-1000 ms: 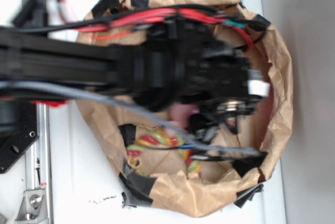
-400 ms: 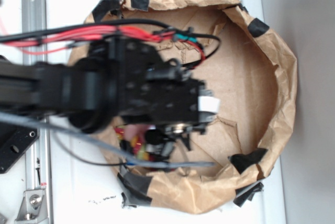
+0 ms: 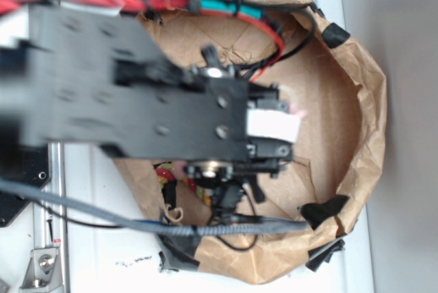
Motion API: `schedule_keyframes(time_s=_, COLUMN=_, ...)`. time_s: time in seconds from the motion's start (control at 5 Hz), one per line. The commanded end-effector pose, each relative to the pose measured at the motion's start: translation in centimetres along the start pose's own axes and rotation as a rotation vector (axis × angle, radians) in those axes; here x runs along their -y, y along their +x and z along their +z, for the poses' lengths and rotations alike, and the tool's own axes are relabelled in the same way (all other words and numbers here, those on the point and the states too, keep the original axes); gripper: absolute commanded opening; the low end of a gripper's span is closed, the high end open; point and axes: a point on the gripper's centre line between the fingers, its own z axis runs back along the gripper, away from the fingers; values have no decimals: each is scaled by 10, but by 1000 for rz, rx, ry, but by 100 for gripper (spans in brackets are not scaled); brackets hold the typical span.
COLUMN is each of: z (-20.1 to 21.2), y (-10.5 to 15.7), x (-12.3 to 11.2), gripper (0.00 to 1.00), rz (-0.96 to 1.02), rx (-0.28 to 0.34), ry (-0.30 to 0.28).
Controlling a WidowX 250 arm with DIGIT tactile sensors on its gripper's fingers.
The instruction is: Grab the pink bunny.
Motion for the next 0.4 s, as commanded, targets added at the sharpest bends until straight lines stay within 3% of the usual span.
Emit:
schedule_keyframes(time_s=0.0, z=75, y=40, x=-17, gripper=0, rz=66, rx=169, ry=10)
schedule_keyframes(time_s=0.2, z=62, y=39, x=-21, gripper=0, rz=75, rx=119, ry=25)
